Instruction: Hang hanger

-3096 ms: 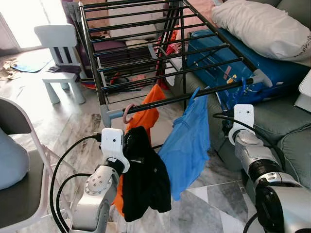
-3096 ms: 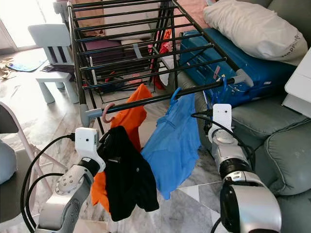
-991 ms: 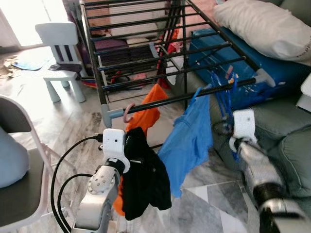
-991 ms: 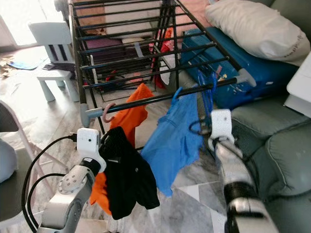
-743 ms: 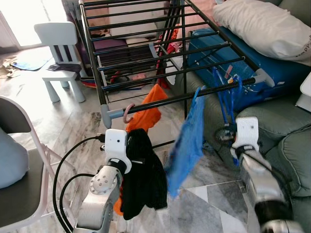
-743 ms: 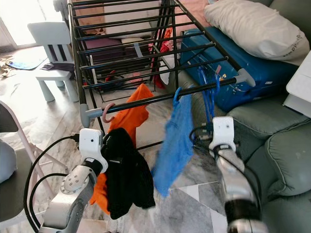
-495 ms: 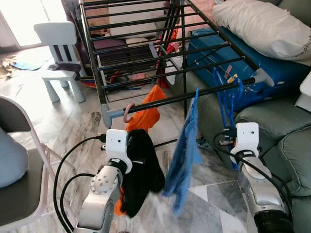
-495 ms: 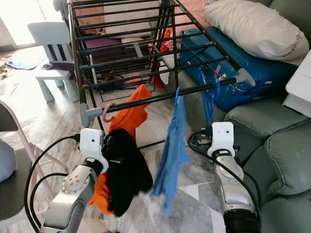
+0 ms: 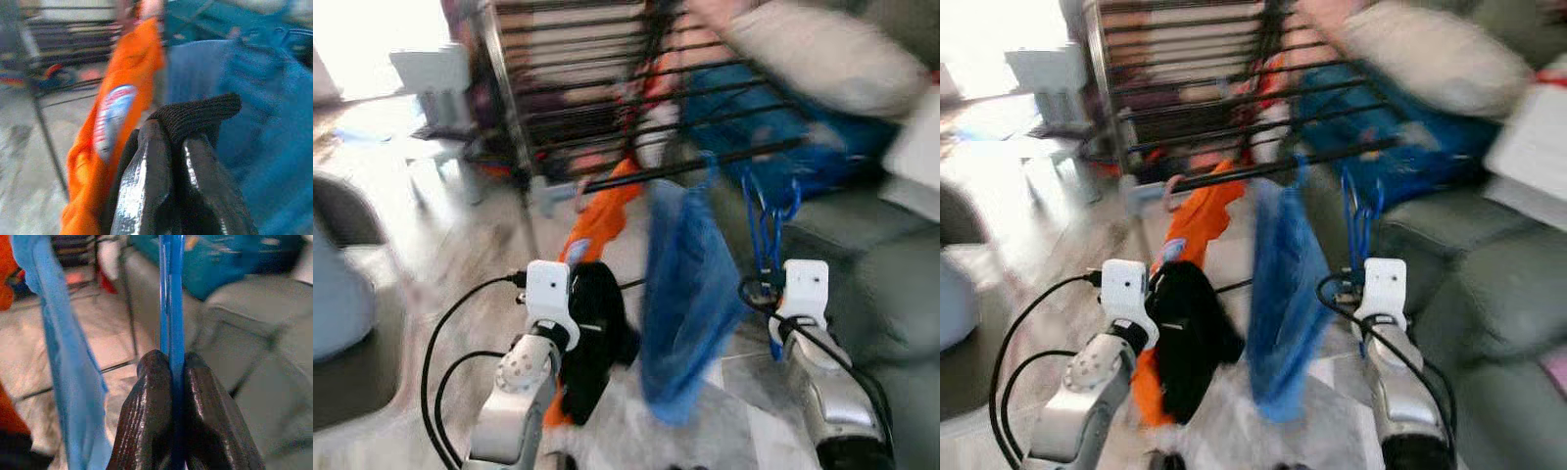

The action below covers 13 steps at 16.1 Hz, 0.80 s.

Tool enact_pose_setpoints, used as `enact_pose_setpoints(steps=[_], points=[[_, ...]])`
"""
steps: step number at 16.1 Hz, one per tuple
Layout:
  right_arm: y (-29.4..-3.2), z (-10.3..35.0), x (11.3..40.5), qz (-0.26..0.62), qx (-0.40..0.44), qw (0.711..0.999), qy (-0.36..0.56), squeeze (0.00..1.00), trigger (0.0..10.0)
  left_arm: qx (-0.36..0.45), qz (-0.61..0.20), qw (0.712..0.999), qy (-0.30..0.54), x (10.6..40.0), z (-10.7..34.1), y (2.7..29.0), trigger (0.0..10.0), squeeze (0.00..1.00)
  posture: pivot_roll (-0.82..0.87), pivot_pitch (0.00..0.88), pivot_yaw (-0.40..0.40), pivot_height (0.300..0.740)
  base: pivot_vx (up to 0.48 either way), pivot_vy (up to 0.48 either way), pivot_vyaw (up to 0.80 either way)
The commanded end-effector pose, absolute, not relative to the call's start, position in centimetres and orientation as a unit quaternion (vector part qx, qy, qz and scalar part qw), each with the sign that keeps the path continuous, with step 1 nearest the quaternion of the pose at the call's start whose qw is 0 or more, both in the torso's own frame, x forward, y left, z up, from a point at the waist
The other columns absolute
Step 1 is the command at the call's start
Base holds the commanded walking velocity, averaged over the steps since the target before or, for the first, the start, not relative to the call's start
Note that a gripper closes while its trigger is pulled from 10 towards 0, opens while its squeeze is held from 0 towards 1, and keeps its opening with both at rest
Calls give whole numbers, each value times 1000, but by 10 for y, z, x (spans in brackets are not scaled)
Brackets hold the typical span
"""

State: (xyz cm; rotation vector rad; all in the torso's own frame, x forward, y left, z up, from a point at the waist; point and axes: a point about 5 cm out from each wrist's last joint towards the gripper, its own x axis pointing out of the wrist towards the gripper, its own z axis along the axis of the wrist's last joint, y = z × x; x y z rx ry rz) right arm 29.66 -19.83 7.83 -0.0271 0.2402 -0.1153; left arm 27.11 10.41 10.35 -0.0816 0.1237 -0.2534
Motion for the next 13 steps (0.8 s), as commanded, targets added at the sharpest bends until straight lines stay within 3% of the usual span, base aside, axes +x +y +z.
enact_pose_setpoints(steps=[1, 13], points=[[-202, 85, 298, -65, -15, 992, 109, 0, 10000, -39, -129, 989, 54, 271, 106, 101, 10000, 0, -97, 35, -13, 740, -281, 0, 0], [-197, 86, 296, -66, -11, 991, 118, 0, 10000, -38, -129, 989, 57, 270, 106, 101, 10000, 0, -94, 45, -16, 740, -284, 0, 0]])
